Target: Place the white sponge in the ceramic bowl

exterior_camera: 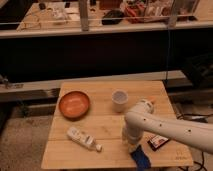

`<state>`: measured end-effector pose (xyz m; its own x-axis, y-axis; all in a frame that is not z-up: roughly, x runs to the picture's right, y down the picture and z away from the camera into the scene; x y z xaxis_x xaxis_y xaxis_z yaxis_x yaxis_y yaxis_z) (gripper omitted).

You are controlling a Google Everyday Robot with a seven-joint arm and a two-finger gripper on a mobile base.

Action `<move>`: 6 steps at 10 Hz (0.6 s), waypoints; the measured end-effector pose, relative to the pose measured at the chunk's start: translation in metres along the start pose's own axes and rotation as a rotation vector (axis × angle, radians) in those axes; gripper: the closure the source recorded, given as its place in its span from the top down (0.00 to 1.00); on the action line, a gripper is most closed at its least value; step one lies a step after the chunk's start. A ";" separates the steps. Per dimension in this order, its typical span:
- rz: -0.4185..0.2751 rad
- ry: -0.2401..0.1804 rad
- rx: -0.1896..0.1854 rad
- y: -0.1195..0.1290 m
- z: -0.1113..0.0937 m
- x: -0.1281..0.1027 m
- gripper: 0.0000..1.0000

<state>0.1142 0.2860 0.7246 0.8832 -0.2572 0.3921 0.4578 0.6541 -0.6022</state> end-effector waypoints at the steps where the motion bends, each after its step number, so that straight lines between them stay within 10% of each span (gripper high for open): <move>1: -0.012 -0.007 0.002 0.001 -0.001 -0.001 0.80; 6: -0.197 0.021 0.002 0.007 0.003 0.003 0.80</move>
<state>0.1201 0.2915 0.7236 0.7787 -0.3949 0.4875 0.6216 0.5912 -0.5139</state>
